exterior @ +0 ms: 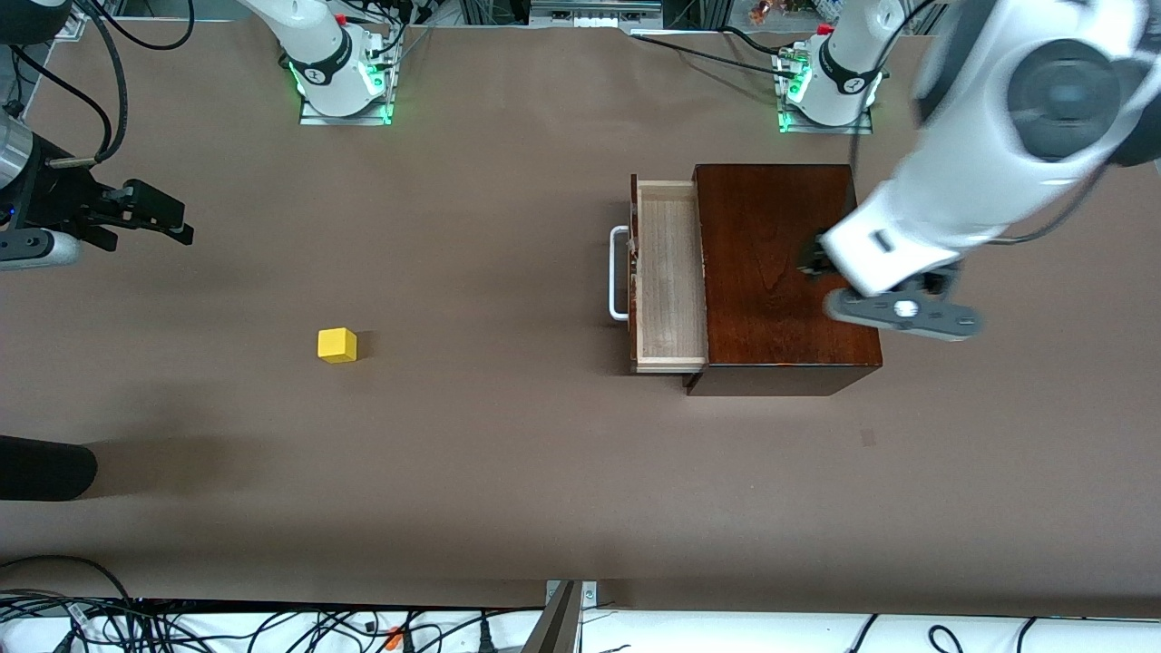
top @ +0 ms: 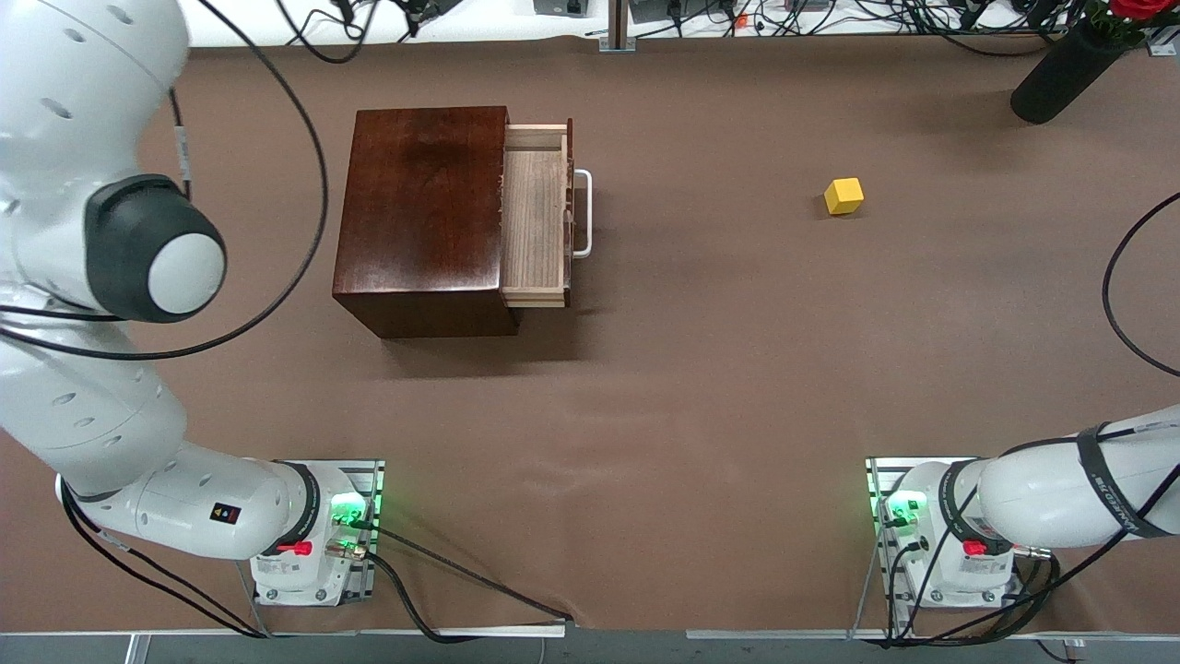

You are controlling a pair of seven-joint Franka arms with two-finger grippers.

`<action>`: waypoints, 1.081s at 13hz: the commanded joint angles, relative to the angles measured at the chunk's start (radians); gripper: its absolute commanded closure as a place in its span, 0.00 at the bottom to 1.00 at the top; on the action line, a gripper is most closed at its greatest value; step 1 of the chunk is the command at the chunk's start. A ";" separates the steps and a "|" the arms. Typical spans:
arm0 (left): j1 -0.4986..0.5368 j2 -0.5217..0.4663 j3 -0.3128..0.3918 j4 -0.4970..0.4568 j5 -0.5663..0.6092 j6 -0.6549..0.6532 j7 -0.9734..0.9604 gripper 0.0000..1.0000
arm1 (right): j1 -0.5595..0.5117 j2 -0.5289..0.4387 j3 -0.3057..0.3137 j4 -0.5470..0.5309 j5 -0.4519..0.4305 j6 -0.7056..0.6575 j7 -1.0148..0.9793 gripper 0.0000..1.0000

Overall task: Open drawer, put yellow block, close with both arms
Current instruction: 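Release the handle and withdraw the left gripper to rest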

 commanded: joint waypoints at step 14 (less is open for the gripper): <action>0.127 -0.433 0.035 -0.604 -0.039 0.263 0.034 0.00 | 0.072 0.131 -0.001 0.012 -0.010 -0.011 -0.030 0.00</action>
